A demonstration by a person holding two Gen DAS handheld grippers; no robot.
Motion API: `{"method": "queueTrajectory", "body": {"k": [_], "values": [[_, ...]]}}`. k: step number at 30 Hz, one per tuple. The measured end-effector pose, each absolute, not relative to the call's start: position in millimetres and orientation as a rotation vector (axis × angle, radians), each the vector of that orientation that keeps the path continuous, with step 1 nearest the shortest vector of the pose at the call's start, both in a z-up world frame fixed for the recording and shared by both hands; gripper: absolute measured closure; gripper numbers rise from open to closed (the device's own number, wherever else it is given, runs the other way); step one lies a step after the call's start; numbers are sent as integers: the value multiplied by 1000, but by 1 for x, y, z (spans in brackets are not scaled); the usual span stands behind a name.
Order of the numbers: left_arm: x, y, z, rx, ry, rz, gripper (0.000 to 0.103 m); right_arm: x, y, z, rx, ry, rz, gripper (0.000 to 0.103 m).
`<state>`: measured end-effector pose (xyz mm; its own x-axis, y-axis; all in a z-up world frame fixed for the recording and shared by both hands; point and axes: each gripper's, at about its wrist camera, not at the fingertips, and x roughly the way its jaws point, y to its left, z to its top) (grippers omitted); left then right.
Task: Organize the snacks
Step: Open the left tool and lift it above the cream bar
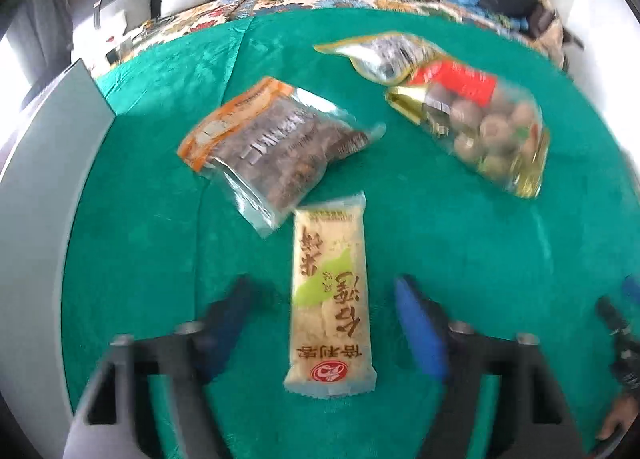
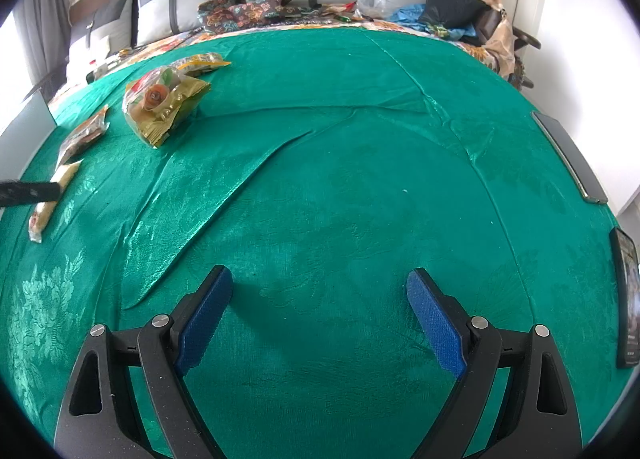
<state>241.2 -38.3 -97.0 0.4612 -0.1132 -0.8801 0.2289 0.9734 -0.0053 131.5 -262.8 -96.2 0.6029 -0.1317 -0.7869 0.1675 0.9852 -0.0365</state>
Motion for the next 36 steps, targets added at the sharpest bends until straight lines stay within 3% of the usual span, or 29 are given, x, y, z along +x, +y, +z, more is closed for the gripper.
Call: {"method": "queueTrajectory", "body": {"k": [2,14,17,19,20,21,25,29,36], "values": [[237,-36,-96,109,1052,-219,72,131,-263,-96,43,907,-173,12],[157,38,-94,-56,1059,-166,74,131,-263,-96,43,908,-172,12],[156,55,-97,-141,1028,-167,60,131,-263,-96,43,908,-172,12],[162,55,-98,-149,1025,-165,36,131,-263,-96,43,908,-172,12],[165,51,-100,-129,1032,-157,20,131,-263,-96,43,908,-172,12],[169,47,-102,-102,1037,-146,15,131,-263,-96,43,908,-172,12],[176,23,-110,86,1016,-140,8,131,-263,-96,43,908,-172,12],[177,31,-113,63,987,-147,0,131,-263,-97,43,908,-172,12],[175,32,-113,61,952,-136,0,131,-263,-97,44,908,-172,12]]}}
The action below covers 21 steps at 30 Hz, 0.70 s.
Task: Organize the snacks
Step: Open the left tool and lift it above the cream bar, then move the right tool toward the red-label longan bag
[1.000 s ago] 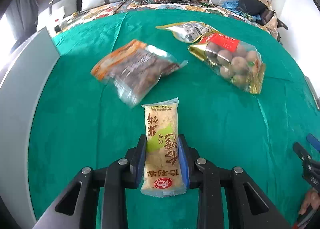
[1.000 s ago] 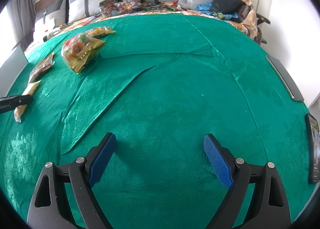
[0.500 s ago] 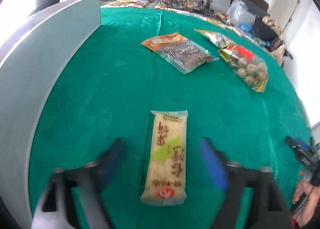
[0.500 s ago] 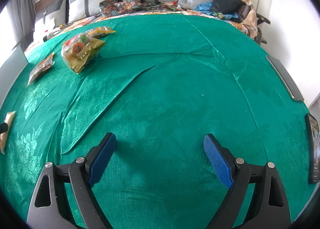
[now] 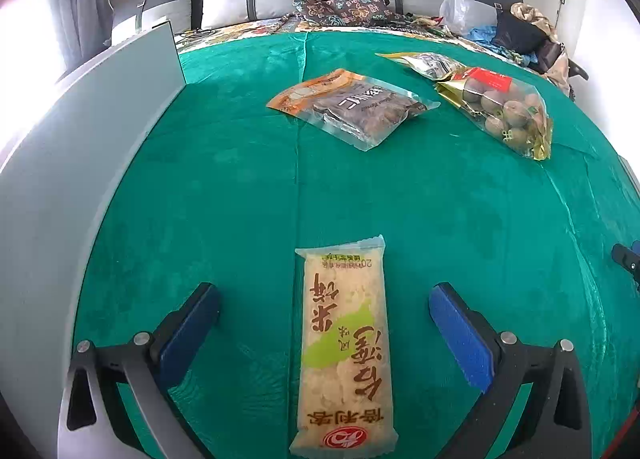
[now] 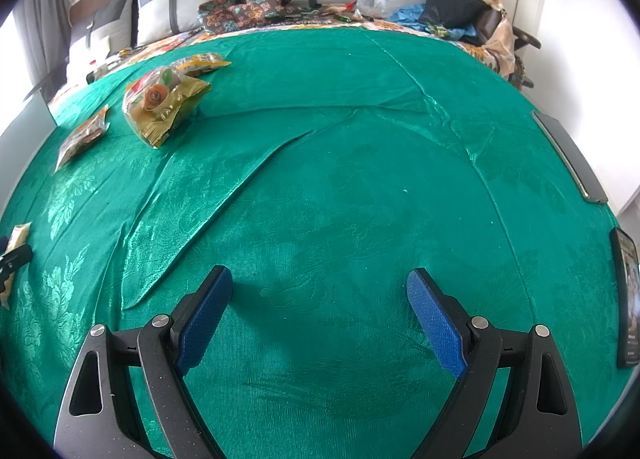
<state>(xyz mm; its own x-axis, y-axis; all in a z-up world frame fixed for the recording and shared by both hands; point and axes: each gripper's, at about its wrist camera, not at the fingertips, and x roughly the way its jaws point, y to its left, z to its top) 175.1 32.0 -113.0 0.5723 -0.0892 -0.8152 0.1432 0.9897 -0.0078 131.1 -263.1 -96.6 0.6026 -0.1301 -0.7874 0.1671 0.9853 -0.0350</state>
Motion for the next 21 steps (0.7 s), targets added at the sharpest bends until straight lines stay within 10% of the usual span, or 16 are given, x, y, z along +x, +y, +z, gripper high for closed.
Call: {"method": "queueTrajectory", "body": {"k": [21], "values": [[176,31,-114,61,951,-136,0,131,-263,-97,44,909,-172,12]]}}
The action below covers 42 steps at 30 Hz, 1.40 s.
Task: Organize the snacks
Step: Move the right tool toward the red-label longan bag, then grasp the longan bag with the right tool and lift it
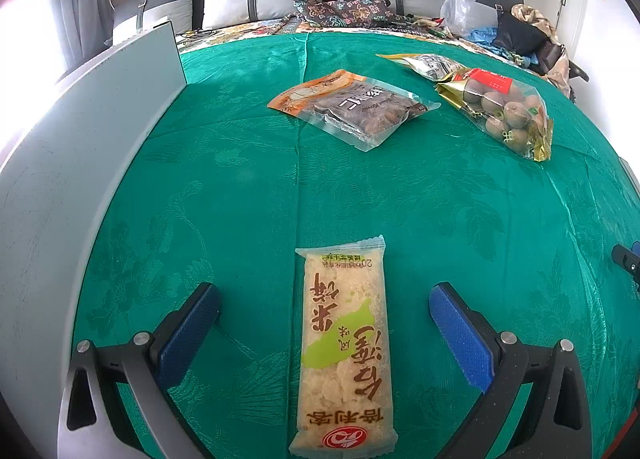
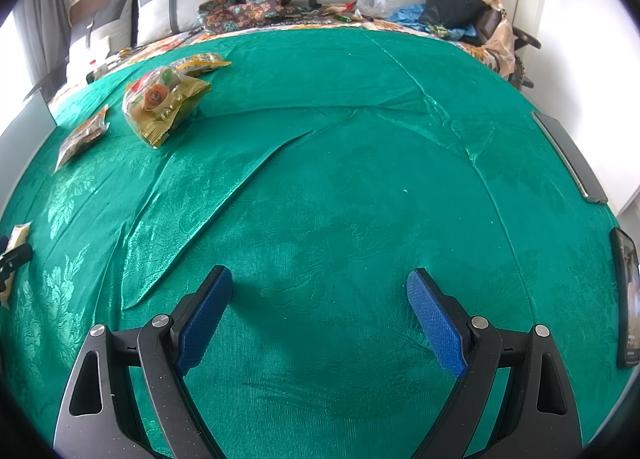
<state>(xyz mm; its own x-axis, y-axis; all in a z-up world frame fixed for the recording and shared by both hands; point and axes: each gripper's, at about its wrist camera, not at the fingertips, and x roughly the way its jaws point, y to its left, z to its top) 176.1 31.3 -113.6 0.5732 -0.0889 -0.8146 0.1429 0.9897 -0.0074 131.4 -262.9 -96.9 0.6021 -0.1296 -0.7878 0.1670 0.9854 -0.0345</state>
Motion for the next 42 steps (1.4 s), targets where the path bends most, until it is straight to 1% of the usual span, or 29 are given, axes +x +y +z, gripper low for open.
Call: {"method": "queueTrajectory", "body": {"k": [12,15,16,19,21,26,28,33,35,36,37,38,42], "values": [[175,31,-113,59,950,-132,0,130,-263,-97,49,911,-168,11],[175,31,-113,59,950,-132,0,138,-256,-91,-20,947,-74,14],[175,31,-113,58,950,-132,0,142,-251,-85,-48,934,-41,13],[175,31,-113,59,950,-132,0,167,-231,-59,-139,880,52,13],[176,32,-113,59,950,-132,0,198,-213,-44,-213,878,121,13],[176,32,-113,58,950,-133,0,263,-166,-29,-395,883,233,13],[176,32,-113,58,950,-133,0,288,-148,-35,-427,926,273,13],[176,32,-113,58,950,-133,0,327,-131,-73,-535,1084,233,13],[176,32,-113,58,950,-132,0,331,-135,-84,-519,1140,227,17],[176,32,-113,58,950,-132,0,328,-142,-84,-475,1154,239,27],[176,32,-113,58,950,-132,0,325,-147,-83,-446,1150,230,29],[176,32,-113,58,950,-132,0,321,-154,-78,-402,1148,224,36],[176,32,-113,59,950,-131,0,292,-180,-64,-217,1169,205,40]]}}
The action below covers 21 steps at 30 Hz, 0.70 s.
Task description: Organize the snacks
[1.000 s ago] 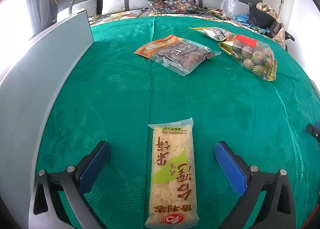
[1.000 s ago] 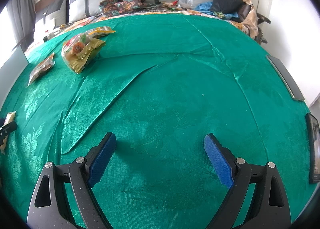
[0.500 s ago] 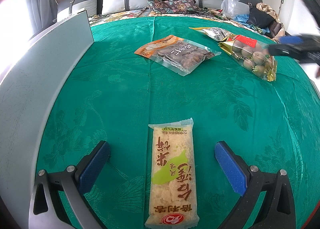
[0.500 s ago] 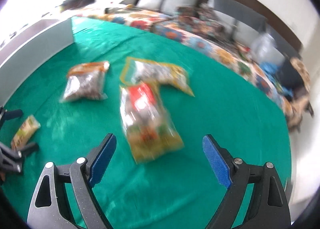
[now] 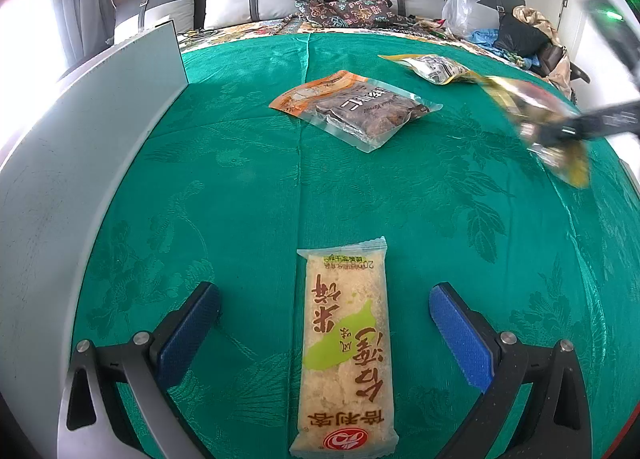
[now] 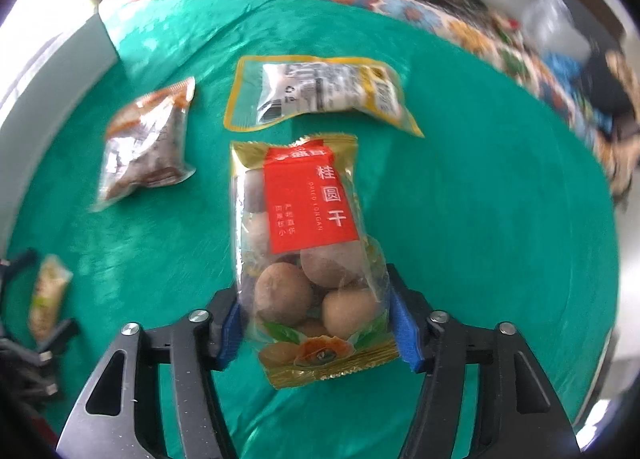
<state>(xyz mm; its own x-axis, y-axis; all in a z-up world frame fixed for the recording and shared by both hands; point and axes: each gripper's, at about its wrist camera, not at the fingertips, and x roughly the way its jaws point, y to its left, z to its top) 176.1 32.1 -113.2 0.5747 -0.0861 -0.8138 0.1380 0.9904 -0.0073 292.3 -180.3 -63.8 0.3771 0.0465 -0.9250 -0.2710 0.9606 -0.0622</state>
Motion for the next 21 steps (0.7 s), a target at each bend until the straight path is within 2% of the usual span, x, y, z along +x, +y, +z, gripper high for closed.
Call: {"method": "queueTrajectory", "body": {"k": [4,8,10,12,15,21], "values": [[176,32,-113,58,949,-132,0,241,-204,-47,1,1214,187,40],[176,32,-113,59,949,-132,0,186,-204,-47,40,1219,189,39],[176,32,-113,59,950,-132,0,160,-196,-61,14,1204,168,36],[176,32,-113,59,950,-132,0,144,-188,-77,-41,1146,148,24],[176,32,-113,59,949,-131,0,131,-172,-95,-175,1051,78,21],[176,32,-113,59,949,-132,0,132,-187,-99,-96,937,104,11]]}}
